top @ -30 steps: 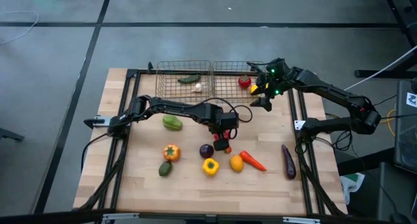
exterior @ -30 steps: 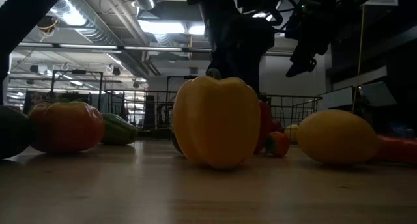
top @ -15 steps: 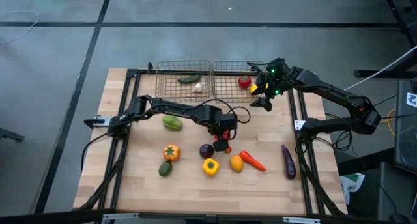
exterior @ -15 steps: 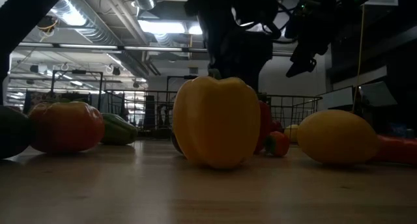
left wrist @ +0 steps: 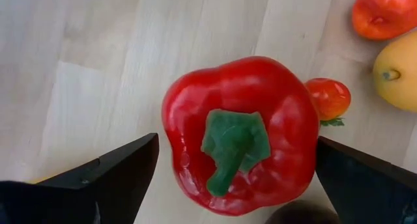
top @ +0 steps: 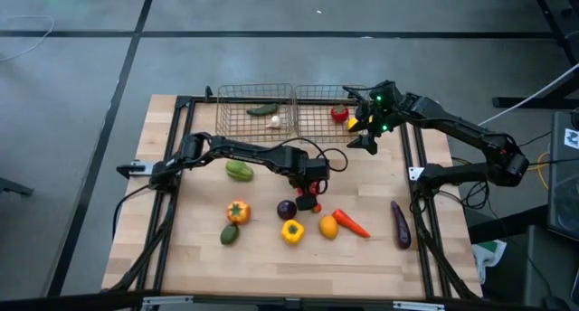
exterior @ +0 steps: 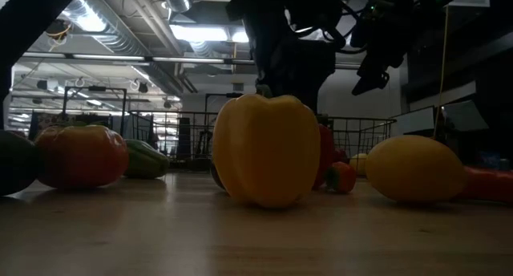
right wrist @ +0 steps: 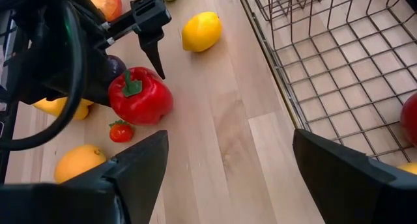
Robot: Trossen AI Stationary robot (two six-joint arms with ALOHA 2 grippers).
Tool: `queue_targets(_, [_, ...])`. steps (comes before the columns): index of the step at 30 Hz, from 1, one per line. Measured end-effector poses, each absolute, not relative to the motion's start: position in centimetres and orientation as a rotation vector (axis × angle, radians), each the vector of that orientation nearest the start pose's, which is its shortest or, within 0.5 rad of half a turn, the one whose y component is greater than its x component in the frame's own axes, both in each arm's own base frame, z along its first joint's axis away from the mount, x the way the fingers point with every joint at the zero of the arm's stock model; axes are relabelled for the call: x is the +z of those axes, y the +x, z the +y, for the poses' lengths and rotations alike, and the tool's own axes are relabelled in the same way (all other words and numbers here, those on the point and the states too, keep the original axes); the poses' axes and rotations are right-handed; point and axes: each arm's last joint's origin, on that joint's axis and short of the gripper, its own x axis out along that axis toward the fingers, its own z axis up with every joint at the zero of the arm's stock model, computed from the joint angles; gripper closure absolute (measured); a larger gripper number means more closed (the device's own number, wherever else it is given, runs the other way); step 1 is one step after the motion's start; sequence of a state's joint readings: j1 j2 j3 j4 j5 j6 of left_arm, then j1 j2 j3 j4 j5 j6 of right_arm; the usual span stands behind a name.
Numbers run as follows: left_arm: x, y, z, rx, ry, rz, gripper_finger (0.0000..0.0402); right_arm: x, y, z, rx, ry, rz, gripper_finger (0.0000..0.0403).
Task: Sort produce into baskets
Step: Put the red bell pepper into the left golden wire basket
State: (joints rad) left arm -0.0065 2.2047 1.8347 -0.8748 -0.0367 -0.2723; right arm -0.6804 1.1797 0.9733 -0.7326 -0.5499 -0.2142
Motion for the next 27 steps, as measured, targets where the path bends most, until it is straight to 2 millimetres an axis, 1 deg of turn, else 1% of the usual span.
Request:
queue_targets(6, [19.21,45.78,-0.15,0.203,-0.181,1.226,0.0020,28.16,18.52,-13.05,-0.038,0.339,0.770,0.0077])
queue_targets(19, [19.24,45.85,-0.15,0.220,-0.204,1.216,0.0079,28.15,18.52,-13.05,-0.038,0.339,0.770,0.0077])
queue_targets(27, [19.37,45.82,-0.15,0.221,-0.207,1.213,0.0084,28.15,18.52,-13.04,-0.038,0.339,0.770,0.0077])
